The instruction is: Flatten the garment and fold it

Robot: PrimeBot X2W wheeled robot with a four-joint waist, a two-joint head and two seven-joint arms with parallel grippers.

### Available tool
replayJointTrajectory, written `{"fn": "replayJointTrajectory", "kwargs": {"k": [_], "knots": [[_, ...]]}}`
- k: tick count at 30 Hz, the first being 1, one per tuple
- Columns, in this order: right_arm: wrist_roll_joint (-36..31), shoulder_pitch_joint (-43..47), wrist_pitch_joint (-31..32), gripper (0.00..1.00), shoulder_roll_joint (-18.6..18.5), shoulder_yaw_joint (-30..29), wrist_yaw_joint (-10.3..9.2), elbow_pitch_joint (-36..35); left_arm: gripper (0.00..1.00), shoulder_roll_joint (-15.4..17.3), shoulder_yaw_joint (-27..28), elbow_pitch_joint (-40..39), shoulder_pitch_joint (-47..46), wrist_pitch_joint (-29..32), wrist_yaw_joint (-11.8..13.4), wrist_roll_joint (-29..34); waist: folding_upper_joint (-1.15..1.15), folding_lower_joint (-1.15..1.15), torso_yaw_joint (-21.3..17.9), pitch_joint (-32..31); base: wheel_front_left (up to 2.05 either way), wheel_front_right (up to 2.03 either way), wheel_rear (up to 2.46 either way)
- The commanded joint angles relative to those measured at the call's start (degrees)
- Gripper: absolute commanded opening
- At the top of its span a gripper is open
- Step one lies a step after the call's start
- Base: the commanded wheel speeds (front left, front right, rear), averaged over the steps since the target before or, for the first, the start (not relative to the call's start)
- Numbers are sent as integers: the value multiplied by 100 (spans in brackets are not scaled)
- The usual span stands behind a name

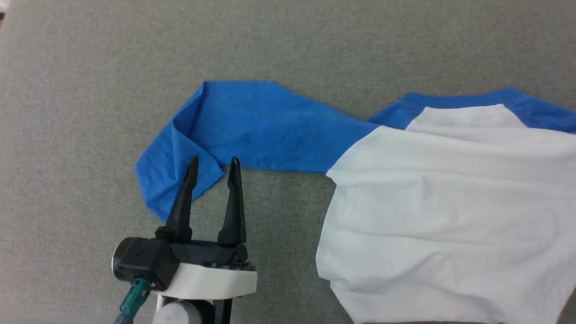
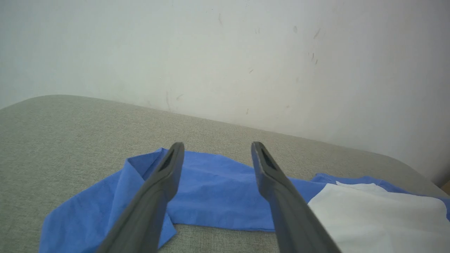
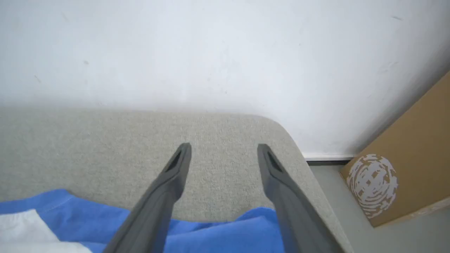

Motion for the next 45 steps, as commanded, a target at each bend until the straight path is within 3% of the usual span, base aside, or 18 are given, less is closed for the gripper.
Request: {"fn": "replayJointTrajectory", "kwargs": {"k": [1,3,8,13,19,22,25,34,42,43,44,45], "knots": [[114,87,-74,100,184,-22,-12,-316,100,-7,38,10,66,-27,-60,30,-1,1,-227,-294,0,0,0],[210,376,-115,100,584,-67,-12,-1000,100,-7,81,12,126,-27,-91,24,-1,1,-277,-371,0,0,0],[-28,1410,-503,100,1978,-198,-12,-2561,100,-7,131,-45,221,-27,-137,-25,-1,1,-332,-402,0,0,0],[-578,2374,-1140,100,2949,188,-12,-3042,100,-7,179,-41,370,-27,-122,-70,-1,1,-422,-390,0,0,0],[-498,2577,-1391,100,3063,827,-12,-2811,100,117,214,110,228,33,-188,51,-1,1,-590,-337,0,0,0],[-545,2414,-1419,100,3067,908,-12,-2813,100,371,335,310,-173,591,-125,199,-1,1,-614,-247,0,0,0],[-564,2288,-1370,100,3068,968,-12,-2845,100,741,437,503,-616,1524,40,553,-1,1,-615,-120,0,0,0],[-462,2222,-1114,100,3012,1164,-12,-2914,100,1323,0,948,-1440,3666,-586,659,-1,1,-570,243,0,0,0],[-375,2180,-975,100,2866,1225,-12,-3009,100,1489,-159,1864,-1736,3962,-804,694,-1,1,-556,479,0,0,0],[-367,2175,-964,100,2853,1223,-12,-3021,36,1483,-166,1936,-1769,3942,-808,689,-1,1,-555,497,0,0,0],[-361,2169,-952,100,2841,1221,-12,-3033,0,1475,-165,1977,-1796,3904,-803,682,-1,1,-555,512,0,0,0],[-356,2161,-940,100,2831,1217,-12,-3043,0,1453,-153,1993,-1803,3864,-800,645,-1,1,-553,518,0,0,0]]}}
